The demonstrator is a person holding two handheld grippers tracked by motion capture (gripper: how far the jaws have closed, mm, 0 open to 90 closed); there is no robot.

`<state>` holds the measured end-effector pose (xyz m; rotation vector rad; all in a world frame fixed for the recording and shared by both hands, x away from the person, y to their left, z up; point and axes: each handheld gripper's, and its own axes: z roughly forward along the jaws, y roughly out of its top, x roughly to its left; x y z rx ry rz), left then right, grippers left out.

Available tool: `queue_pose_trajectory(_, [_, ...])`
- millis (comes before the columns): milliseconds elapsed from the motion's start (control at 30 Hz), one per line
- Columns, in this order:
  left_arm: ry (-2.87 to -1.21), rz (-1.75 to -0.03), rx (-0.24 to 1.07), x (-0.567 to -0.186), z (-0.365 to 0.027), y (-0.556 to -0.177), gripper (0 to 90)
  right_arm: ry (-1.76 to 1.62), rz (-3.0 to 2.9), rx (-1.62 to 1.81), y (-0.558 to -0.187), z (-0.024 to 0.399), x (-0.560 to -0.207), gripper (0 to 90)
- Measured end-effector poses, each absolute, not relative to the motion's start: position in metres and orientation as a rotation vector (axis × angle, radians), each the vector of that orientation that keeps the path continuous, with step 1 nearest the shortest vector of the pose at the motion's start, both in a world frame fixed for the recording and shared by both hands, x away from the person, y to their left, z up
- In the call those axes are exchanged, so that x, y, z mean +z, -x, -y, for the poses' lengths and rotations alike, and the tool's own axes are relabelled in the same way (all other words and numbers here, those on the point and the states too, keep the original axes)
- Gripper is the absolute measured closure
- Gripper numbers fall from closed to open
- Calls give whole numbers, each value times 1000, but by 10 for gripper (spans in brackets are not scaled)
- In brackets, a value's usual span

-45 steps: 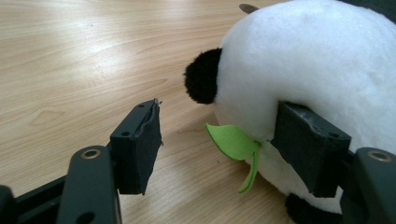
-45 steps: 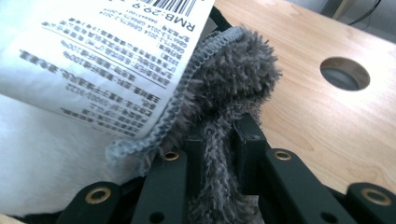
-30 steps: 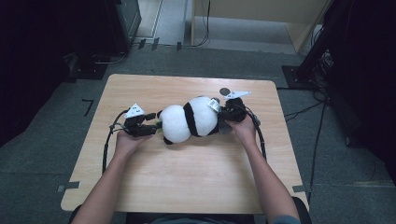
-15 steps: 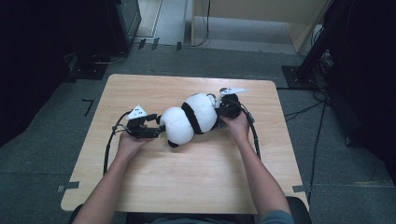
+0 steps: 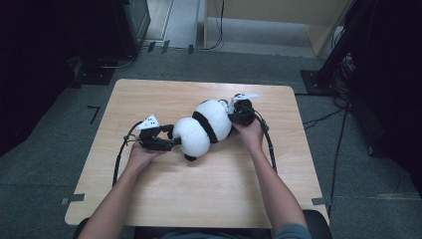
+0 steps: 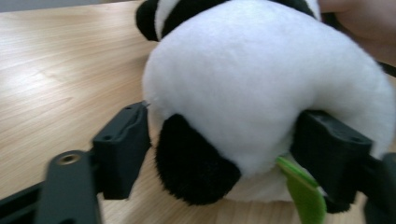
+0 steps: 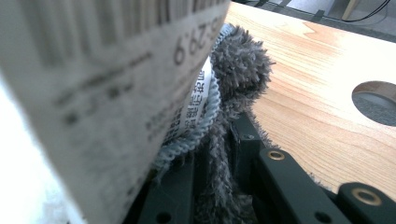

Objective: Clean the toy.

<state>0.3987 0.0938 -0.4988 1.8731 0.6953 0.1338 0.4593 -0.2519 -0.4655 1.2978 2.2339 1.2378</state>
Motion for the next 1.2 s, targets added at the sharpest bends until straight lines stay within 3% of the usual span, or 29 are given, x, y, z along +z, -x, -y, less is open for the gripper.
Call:
queue_pose_trajectory(67, [-1880, -681, 106, -498, -93, -398, 308, -1292, -2231, 1236, -459, 252, -466, 821])
queue_pose_trajectory(267, [-1892, -688, 43, -501, -93, -402, 376, -1312, -2222, 1233, -460, 253, -466, 820])
queue_pose_trajectory(600, [-1956, -648, 99, -496, -90, -396, 645, -1314, -2214, 1236, -460, 256, -466, 816])
queue_pose_trajectory(733, [-1938, -709, 60, -495, -93, -396, 652, -1304, -2212, 1216, -459, 261, -464, 805])
queue_pose_trajectory(1200, [-1870, -656, 58, -486, -93, -386, 714, -1343, -2161, 1193, -441, 297, -452, 790])
